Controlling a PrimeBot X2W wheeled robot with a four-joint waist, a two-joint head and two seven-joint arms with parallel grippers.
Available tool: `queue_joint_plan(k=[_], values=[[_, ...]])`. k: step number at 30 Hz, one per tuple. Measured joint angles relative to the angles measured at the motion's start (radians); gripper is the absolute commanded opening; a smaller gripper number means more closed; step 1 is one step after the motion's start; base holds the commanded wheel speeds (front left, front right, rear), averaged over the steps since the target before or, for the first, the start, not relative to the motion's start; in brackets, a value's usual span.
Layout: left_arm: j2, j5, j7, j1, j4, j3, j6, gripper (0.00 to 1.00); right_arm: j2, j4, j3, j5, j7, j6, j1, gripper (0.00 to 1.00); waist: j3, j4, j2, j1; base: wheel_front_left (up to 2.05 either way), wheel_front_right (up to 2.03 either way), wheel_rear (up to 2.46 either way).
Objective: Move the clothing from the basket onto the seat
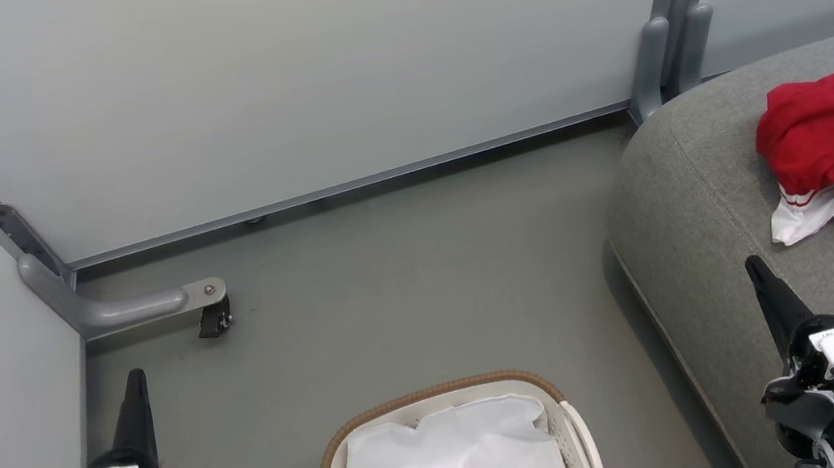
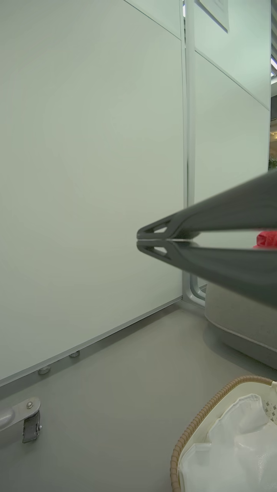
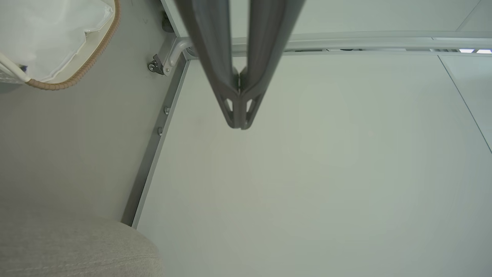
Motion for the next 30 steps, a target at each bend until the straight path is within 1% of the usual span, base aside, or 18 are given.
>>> queue_joint_plan(k=[11,30], values=[[0.0,-0.064,0.018,-0.01,-0.011,0.005,0.0,0.0,-0.001,-0.012,-0.005,0.07,0.019,0.0,0.003,0.0,-0.004,-0.001,0.0,0.0,0.0,0.0,0.0],[-0.001,-0.064,0.018,-0.01,-0.012,0.006,0.0,0.0,-0.001,-0.012,-0.005,0.07,0.019,0.0,0.003,0.0,-0.004,-0.001,0.0,0.0,0.0,0.0,0.0]])
